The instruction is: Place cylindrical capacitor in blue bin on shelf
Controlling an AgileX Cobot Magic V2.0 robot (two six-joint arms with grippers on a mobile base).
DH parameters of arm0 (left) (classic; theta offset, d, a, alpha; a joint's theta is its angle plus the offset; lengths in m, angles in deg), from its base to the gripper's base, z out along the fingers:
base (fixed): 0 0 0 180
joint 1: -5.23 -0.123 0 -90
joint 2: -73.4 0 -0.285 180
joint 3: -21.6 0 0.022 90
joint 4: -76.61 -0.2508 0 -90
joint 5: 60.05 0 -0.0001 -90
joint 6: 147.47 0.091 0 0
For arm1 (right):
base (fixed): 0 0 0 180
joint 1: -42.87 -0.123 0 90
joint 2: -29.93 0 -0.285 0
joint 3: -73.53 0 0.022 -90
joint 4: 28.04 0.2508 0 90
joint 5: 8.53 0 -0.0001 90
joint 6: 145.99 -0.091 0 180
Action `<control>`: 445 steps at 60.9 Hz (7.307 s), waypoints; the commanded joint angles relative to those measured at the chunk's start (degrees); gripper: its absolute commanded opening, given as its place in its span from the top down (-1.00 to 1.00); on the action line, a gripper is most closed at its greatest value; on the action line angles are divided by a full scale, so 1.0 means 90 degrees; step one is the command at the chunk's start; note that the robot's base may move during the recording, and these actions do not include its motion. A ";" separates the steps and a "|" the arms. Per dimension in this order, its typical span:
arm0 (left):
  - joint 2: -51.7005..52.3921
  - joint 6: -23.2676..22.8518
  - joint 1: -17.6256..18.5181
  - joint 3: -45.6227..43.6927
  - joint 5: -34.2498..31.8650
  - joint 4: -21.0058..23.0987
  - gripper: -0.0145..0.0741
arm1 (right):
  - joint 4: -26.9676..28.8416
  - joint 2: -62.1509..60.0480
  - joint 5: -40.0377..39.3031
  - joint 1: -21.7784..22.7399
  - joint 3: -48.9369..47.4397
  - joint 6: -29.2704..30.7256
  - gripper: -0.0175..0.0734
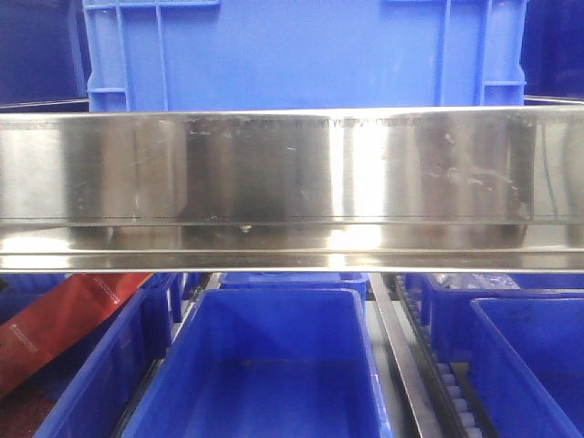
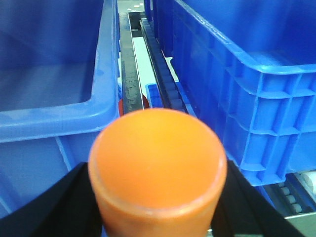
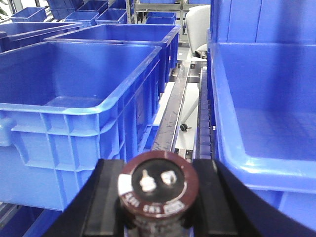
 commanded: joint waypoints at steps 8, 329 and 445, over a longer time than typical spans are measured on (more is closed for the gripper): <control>0.0022 0.0005 0.0038 0.0007 -0.0173 0.0033 0.92 | -0.0019 -0.0036 -0.0138 -0.0005 -0.0011 -0.0010 0.94; 0.1230 -0.2122 0.2442 0.0499 0.0337 -0.1394 0.92 | -0.0084 0.7644 0.1818 -0.1776 -0.6319 0.0607 0.58; 0.1230 -0.2122 0.2442 0.0515 0.0299 -0.1777 0.92 | -0.0113 -0.0895 -0.1805 -0.1764 0.1933 0.0607 0.97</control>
